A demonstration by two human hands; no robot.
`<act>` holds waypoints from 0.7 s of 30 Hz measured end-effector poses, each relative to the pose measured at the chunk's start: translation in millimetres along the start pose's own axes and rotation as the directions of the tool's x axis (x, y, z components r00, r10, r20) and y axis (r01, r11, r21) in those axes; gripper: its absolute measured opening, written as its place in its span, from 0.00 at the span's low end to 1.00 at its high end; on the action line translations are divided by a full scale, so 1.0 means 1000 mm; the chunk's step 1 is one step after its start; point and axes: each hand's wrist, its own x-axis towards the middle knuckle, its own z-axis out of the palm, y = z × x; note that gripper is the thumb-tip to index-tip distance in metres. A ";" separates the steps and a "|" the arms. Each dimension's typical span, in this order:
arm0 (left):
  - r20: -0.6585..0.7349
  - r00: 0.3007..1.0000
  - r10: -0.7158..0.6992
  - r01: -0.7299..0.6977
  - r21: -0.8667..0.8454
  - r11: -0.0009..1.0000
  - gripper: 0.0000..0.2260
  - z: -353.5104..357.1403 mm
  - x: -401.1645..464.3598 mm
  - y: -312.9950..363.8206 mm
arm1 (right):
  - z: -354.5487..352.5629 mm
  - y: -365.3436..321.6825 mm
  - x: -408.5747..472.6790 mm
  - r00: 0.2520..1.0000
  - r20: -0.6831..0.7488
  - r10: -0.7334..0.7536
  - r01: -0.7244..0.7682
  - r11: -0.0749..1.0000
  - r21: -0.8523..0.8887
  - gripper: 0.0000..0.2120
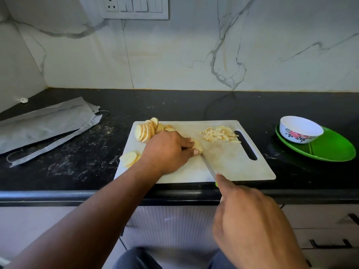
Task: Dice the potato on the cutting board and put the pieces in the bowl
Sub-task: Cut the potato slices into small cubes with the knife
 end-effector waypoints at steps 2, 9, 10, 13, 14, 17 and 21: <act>0.003 1.000 -0.012 0.012 -0.045 0.999 0.20 0.000 -0.001 -0.002 | -0.004 0.000 0.001 0.999 -0.052 -0.008 0.008 1.000 -0.014 0.27; -0.019 0.997 -0.071 0.066 -0.195 0.979 0.13 0.002 -0.004 -0.005 | 0.010 -0.007 0.050 0.977 -0.206 0.045 -0.055 0.998 -0.042 0.26; -0.030 0.995 -0.096 0.086 -0.236 0.968 0.11 0.002 -0.003 -0.006 | 0.012 -0.008 0.056 0.977 -0.207 0.045 -0.050 0.999 -0.020 0.25; -0.042 0.989 -0.138 0.117 -0.322 0.939 0.08 0.003 0.000 -0.009 | 0.018 -0.012 0.066 0.979 -0.202 0.025 -0.024 1.000 0.012 0.21; -0.042 0.989 -0.140 0.118 -0.336 0.934 0.08 0.003 0.000 -0.010 | 0.020 -0.013 0.068 0.980 -0.196 0.022 -0.019 1.000 0.019 0.21; -0.037 0.988 -0.148 0.125 -0.359 0.925 0.07 0.003 0.000 -0.010 | 0.023 -0.016 0.067 0.987 -0.162 0.020 -0.015 0.999 0.031 0.20; -0.028 0.988 -0.150 0.132 -0.343 0.930 0.08 0.005 0.001 -0.011 | 0.021 -0.014 0.043 0.998 -0.070 0.009 -0.008 1.000 0.019 0.25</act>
